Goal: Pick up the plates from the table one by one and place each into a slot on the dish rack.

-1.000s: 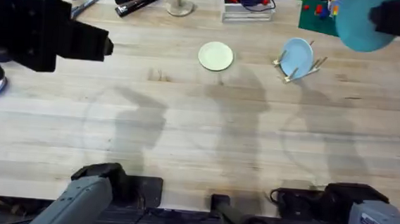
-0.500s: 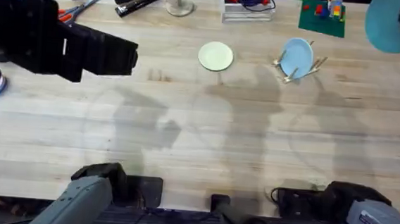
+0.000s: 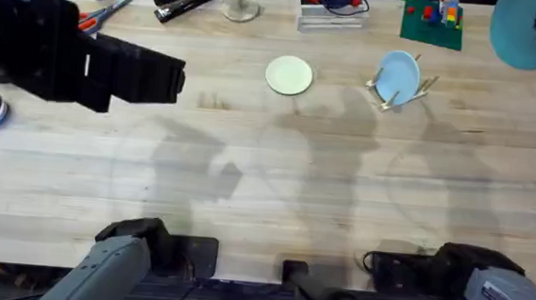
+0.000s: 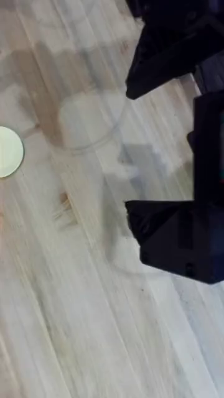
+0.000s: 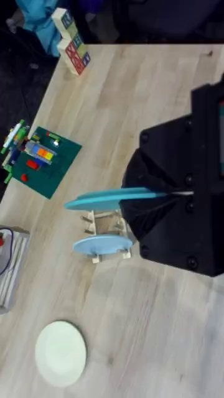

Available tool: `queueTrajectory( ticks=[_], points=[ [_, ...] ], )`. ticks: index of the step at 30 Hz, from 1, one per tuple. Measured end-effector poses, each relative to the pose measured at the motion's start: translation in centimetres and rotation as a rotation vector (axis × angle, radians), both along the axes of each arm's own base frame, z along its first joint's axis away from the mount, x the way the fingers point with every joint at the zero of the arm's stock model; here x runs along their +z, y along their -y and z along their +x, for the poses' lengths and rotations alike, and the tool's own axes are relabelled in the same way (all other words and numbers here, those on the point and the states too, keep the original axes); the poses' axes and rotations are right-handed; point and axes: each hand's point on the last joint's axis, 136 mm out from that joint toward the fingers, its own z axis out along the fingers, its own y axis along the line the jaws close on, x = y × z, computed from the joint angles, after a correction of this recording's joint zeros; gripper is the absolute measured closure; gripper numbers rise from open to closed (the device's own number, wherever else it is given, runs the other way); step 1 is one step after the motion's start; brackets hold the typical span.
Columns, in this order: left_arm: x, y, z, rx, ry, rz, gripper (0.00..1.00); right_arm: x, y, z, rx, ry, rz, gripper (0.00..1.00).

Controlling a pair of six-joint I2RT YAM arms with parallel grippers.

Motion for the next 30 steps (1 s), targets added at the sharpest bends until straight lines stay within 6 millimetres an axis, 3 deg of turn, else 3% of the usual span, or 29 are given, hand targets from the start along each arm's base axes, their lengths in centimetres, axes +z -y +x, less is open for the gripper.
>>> queueTrajectory(
  ticks=[9,30],
  points=[
    [-0.3,0.1,-0.5,0.000,-0.024,-0.005,0.007,-1.3,0.2,1.2,0.019,-0.046,-0.020,0.973],
    [-0.5,0.2,-0.8,0.000,-0.039,-0.008,0.007,-1.3,0.2,1.2,0.041,-0.045,-0.049,0.973]
  ],
)
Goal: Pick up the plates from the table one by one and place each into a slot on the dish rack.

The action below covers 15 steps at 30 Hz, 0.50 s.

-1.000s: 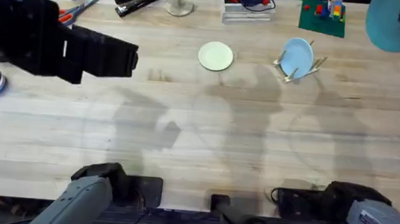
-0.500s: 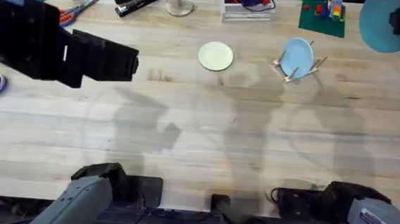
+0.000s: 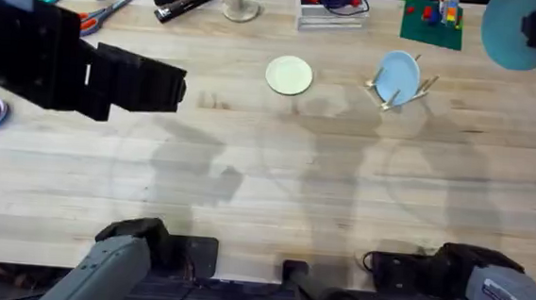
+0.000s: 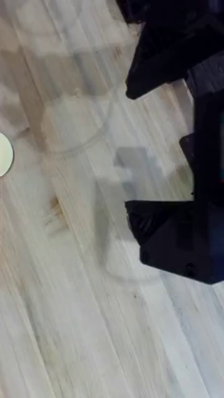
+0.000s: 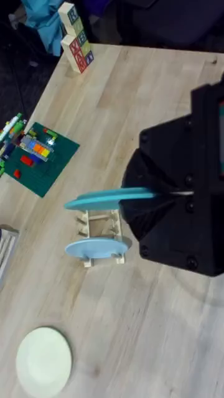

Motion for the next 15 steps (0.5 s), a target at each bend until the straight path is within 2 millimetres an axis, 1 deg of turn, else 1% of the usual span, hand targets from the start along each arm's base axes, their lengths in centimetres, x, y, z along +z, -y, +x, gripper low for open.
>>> queueTrajectory(
  ticks=[10,15],
  points=[
    [0.00,0.00,0.00,0.000,0.000,0.000,0.006,-0.03,0.01,0.03,0.010,-0.001,-0.013,0.973],
    [0.00,0.00,0.00,0.000,0.000,0.000,0.008,-0.88,0.08,0.61,0.015,-0.031,-0.014,0.973]
  ],
)
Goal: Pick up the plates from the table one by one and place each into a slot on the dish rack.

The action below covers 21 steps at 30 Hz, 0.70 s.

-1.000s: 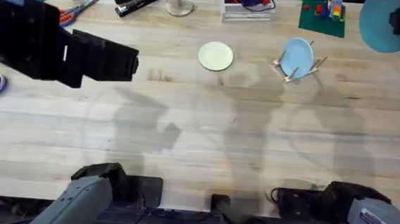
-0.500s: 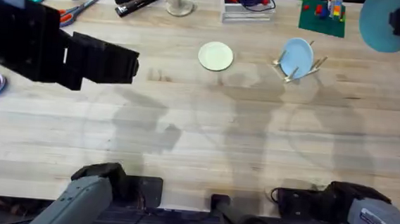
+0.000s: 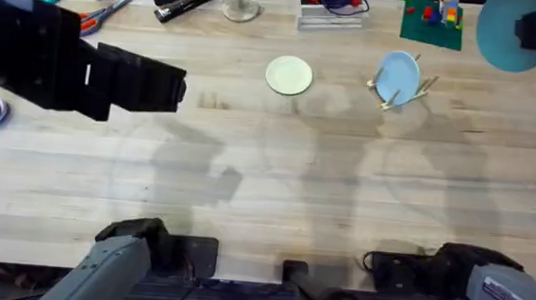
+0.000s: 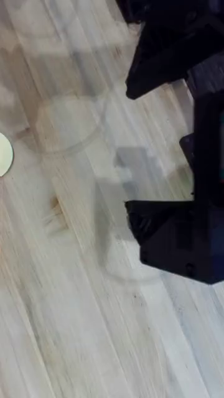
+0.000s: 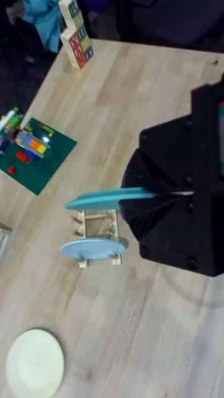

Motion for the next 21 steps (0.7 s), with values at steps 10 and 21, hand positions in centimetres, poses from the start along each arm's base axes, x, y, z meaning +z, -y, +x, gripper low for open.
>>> queueTrajectory(
  ticks=[10,21],
  points=[
    [0.0,0.0,0.0,0.000,0.000,0.000,0.007,-1.7,-0.3,1.5,0.023,-0.051,0.029,0.973],
    [0.0,0.0,0.0,0.000,0.000,0.000,0.007,-3.7,-0.6,2.8,0.040,-0.113,0.054,0.973]
  ],
)
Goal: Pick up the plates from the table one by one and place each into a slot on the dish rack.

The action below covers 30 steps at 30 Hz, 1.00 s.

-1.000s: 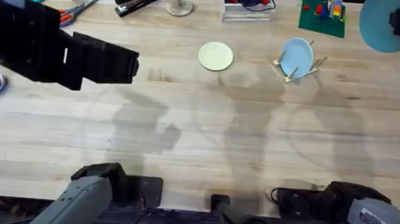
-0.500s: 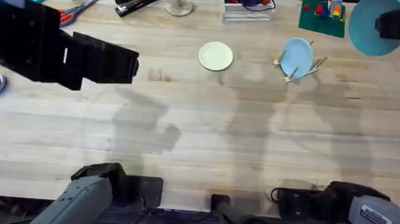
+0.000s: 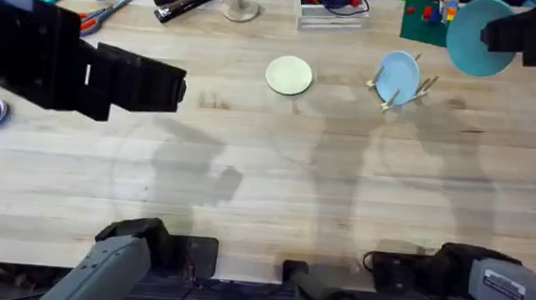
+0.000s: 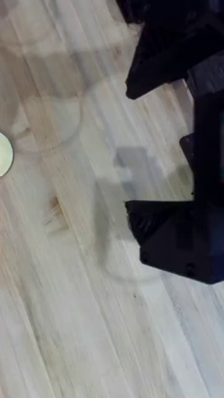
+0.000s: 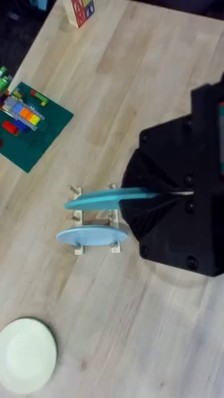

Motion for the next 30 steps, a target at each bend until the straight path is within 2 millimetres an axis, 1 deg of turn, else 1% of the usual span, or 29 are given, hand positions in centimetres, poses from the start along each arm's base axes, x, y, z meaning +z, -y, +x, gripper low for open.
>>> queueTrajectory(
  ticks=[14,24,30],
  points=[
    [0.0,0.0,0.0,0.000,0.000,0.000,0.007,-2.1,0.1,1.0,0.002,-0.062,0.011,0.973],
    [0.0,0.0,0.0,0.000,0.000,0.000,0.007,-3.1,0.1,1.5,0.001,-0.095,0.017,0.973],
    [0.0,0.0,0.0,0.000,0.000,0.000,0.007,-3.3,0.1,1.6,-0.004,-0.099,0.022,0.973]
  ],
)
